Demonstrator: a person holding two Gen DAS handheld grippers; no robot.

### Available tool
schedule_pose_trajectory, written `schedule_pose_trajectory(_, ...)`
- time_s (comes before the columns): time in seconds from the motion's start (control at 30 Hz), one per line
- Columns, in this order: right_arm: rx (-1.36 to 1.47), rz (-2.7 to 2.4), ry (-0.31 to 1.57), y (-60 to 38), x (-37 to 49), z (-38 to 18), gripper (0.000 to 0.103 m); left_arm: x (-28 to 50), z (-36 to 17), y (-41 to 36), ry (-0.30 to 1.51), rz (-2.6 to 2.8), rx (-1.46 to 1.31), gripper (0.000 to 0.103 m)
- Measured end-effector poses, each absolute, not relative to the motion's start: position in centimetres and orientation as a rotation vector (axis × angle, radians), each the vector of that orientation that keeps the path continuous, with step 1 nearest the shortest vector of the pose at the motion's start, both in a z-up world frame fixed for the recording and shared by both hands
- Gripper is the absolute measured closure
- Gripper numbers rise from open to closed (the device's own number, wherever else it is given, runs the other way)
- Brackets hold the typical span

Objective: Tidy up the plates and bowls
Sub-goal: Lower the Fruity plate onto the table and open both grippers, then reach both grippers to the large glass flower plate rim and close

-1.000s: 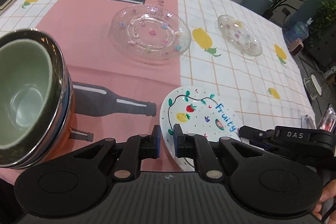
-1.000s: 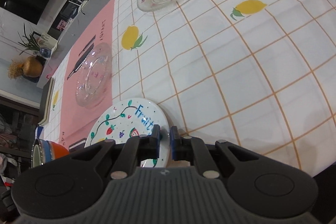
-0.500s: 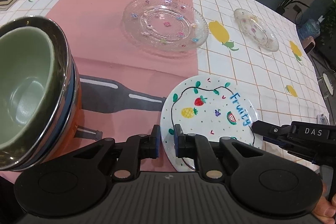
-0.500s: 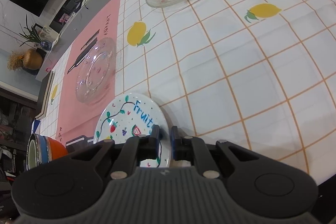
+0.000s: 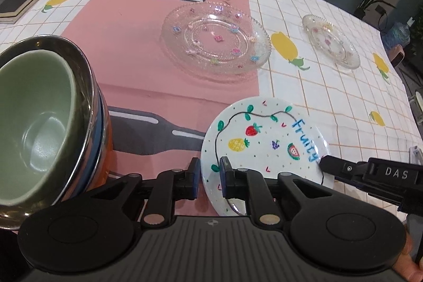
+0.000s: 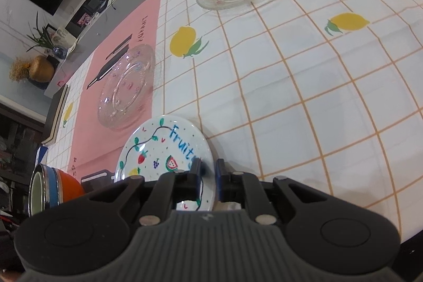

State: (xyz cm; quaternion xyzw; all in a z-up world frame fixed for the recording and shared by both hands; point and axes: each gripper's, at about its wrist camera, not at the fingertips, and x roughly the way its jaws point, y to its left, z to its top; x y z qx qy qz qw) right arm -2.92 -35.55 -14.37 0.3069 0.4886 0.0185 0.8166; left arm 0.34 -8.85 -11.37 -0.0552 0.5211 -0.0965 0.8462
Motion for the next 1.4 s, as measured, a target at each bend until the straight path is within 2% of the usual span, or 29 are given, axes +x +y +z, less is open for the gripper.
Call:
schedule_pose_trajectory(0.03, 0.644, 0.034, 1.037, -35.5, -3.0, -14.3, 0.089, 0.3, -11.3, -8.8, 1.091, -0.207, -0.118, 0.084)
schedule_pose_trajectory(0.13, 0.625, 0.028, 1.017, -35.6, -3.1, -13.7, 0.078, 0.2, -10.7, -8.8, 1.061, -0.217, -0.124, 0.074)
schedule_pose_trajectory(0.3, 0.556, 0.019, 0.982, -35.1, -3.2, -12.3, 0.074, 0.1, -9.4, -8.8, 1.005, -0.231, -0.124, 0.064)
schedule_pose_trajectory(0.57, 0.443, 0.050, 0.923, -33.3, -2.6, -10.1, 0.072, 0.9, -7.5, -8.4, 0.967, -0.260, -0.161, 0.060)
schedule_pose_trajectory(0.97, 0.417, 0.076, 0.893, -31.7, 0.3, -8.2, 0.067, 4.0, -5.1, -6.4, 0.914, -0.237, -0.254, 0.060)
schedule_pose_trajectory(1.17, 0.422, 0.085, 0.875, -30.9, 2.6, -7.5, 0.063, 6.1, -4.6, -4.8, 0.917, -0.183, -0.303, 0.059)
schedule_pose_trajectory(1.4, 0.458, 0.076, 0.890, -30.0, 6.0, -7.8, 0.063, 9.0, -5.0, -3.8, 0.958, -0.104, -0.388, 0.058)
